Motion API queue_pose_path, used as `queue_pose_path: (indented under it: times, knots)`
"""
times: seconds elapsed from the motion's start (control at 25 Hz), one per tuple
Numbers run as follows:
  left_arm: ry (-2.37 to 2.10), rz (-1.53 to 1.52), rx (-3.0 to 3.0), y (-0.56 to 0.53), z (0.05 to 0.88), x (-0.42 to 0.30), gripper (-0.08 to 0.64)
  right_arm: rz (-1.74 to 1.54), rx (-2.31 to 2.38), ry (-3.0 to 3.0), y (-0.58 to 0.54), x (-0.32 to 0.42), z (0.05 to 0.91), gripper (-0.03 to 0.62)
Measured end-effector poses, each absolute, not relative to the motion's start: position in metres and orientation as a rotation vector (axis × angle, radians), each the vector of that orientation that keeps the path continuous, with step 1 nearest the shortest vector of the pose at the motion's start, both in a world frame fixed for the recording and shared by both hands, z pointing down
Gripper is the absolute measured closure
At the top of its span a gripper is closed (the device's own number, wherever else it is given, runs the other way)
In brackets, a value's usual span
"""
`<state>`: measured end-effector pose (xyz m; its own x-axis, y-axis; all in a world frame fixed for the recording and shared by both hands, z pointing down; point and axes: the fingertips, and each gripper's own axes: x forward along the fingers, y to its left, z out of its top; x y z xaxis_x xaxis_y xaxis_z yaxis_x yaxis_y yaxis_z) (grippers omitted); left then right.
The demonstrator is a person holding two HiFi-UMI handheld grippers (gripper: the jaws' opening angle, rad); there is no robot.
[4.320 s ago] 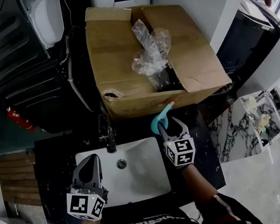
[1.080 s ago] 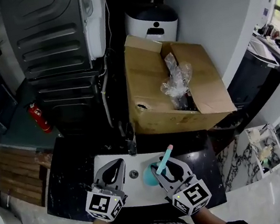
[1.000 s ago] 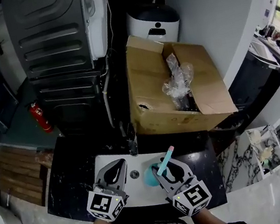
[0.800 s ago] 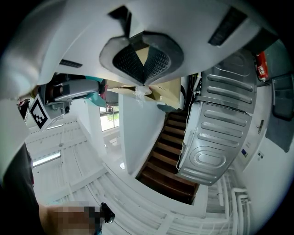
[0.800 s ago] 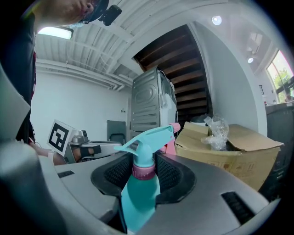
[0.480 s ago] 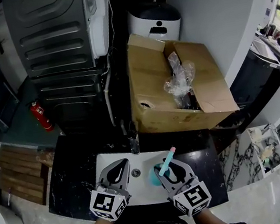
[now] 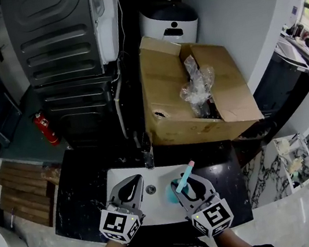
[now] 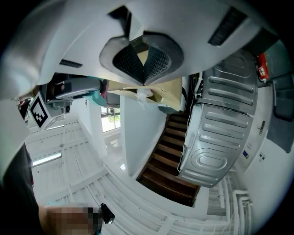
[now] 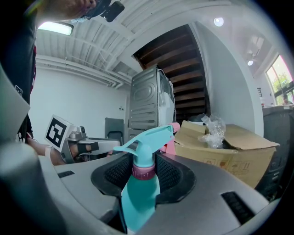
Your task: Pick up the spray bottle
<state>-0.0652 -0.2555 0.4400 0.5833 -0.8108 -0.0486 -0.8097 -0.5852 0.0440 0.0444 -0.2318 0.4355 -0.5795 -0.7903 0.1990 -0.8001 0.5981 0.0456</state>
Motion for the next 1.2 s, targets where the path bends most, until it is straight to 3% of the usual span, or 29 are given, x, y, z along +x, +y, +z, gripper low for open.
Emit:
queue_pose_path:
  times: [1.2]
  knots:
    - [-1.385, -0.098, 2.787, -0.2513, 0.4384, -0.057, 0.545, 0.07, 1.351, -2.63, -0.2253, 0.0499, 0.4324, 0.411]
